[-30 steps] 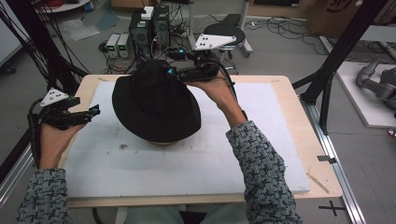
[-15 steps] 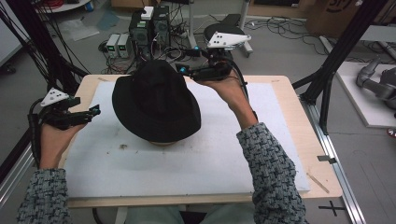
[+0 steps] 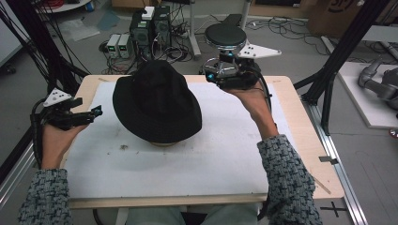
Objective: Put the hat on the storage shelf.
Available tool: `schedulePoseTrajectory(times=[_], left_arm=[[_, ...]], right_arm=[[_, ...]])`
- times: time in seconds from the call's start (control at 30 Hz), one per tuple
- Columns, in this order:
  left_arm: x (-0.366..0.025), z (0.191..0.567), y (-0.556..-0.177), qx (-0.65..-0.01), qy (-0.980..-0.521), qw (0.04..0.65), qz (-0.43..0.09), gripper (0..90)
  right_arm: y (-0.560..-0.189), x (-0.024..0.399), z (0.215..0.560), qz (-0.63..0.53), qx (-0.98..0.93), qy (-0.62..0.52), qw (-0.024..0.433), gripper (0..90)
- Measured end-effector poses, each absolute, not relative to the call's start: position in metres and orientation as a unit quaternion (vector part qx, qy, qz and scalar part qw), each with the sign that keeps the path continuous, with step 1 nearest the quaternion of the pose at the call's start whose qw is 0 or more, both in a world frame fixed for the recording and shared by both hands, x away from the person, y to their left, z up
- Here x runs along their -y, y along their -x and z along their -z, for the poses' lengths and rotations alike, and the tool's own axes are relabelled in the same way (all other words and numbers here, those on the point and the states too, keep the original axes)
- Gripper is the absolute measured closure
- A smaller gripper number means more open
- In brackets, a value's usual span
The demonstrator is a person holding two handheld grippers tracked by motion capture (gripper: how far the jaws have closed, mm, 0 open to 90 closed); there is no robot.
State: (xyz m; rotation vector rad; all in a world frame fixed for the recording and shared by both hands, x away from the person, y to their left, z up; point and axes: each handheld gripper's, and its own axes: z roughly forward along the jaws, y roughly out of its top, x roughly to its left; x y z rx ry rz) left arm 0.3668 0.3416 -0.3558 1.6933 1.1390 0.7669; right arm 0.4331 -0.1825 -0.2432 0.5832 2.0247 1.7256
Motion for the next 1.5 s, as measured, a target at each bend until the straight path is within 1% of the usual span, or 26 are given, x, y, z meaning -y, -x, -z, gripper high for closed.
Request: schedulePoseTrajectory(times=[0.13, 0.4, 0.87, 1.1, 1.13, 1.3, 1.5], left_arm=[[-0.340, 0.356, -0.367, -0.461, -0.692, 0.460, -0.312, 17.3], [-0.339, 0.357, -0.366, -0.461, -0.693, 0.459, -0.312, 17.3], [-0.338, 0.358, -0.366, -0.461, -0.694, 0.458, -0.311, 17.3], [-0.336, 0.359, -0.367, -0.462, -0.693, 0.458, -0.311, 17.2], [-0.336, 0.359, -0.367, -0.462, -0.693, 0.459, -0.310, 17.3], [-0.335, 0.360, -0.367, -0.459, -0.697, 0.455, -0.310, 17.3], [-0.333, 0.360, -0.367, -0.458, -0.696, 0.457, -0.310, 17.3]], right_arm=[[-0.426, 0.200, 0.251, -0.608, -0.728, -0.217, 0.229, 12.7], [-0.406, 0.228, 0.274, -0.595, -0.727, -0.236, 0.249, 12.5], [-0.383, 0.259, 0.317, -0.580, -0.716, -0.285, 0.265, 12.4], [-0.379, 0.272, 0.340, -0.573, -0.711, -0.312, 0.264, 12.3], [-0.379, 0.273, 0.342, -0.569, -0.714, -0.316, 0.258, 12.3], [-0.379, 0.274, 0.344, -0.562, -0.716, -0.317, 0.266, 12.3], [-0.379, 0.277, 0.345, -0.567, -0.712, -0.319, 0.263, 12.3]])
